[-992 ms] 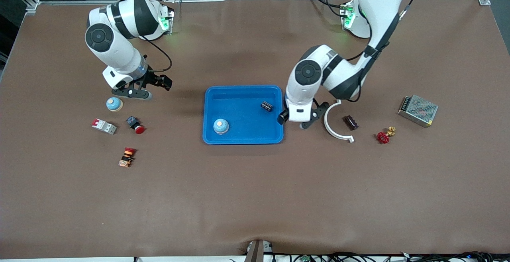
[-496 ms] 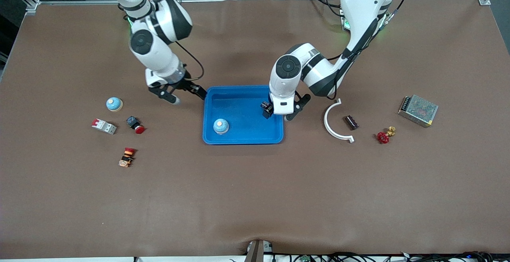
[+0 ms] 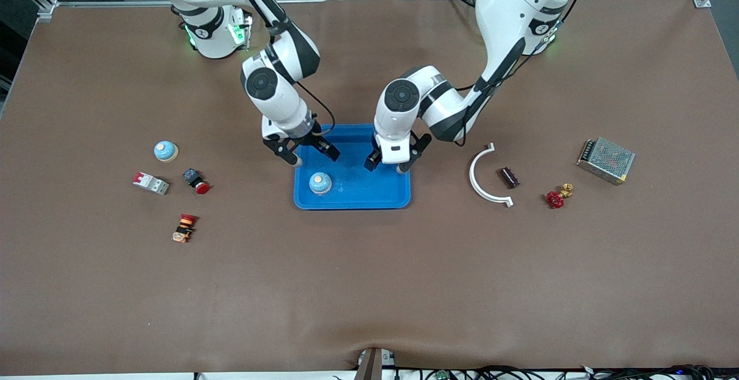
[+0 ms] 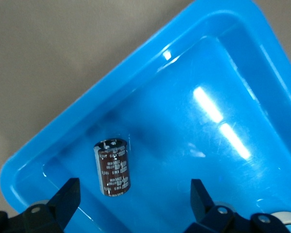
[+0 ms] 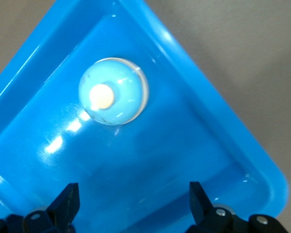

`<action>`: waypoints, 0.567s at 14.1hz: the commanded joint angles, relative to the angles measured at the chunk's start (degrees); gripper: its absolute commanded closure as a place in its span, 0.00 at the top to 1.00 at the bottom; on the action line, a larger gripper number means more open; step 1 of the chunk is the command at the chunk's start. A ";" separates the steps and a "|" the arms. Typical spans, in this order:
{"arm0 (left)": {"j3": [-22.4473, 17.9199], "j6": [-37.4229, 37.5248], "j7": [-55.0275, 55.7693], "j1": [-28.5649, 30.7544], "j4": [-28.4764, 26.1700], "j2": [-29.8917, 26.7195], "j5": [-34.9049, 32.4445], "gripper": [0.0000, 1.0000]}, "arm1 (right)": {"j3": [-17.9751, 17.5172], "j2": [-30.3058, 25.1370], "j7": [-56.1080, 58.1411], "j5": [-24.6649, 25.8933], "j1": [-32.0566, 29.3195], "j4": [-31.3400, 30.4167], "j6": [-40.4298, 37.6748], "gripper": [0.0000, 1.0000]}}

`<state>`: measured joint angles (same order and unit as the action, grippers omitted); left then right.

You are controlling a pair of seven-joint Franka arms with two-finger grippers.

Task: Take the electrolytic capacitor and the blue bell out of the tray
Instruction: 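Grip the second capacitor with the left gripper while the right gripper grips the bell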

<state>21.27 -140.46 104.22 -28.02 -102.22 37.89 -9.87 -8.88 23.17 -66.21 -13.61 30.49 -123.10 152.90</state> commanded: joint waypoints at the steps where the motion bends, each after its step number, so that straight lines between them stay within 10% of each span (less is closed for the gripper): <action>1: -1.15 -0.34 1.69 -1.33 1.23 1.39 -1.38 1.00 | 6.05 5.73 -6.45 7.07 5.18 10.13 -8.11 1.00; 4: -1.15 -0.08 1.77 -1.42 0.62 1.83 -1.38 0.96 | 8.27 11.18 -12.96 17.02 7.05 19.02 -17.79 1.00; 8: -1.15 0.80 1.69 -1.42 0.18 2.80 -1.38 0.68 | 8.44 12.51 -12.45 17.83 5.99 20.62 -17.64 1.00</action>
<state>20.71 -140.18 104.26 -28.68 -102.17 40.36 -9.90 -0.79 34.41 -77.33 2.44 36.59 -104.77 136.36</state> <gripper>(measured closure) 0.194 0.000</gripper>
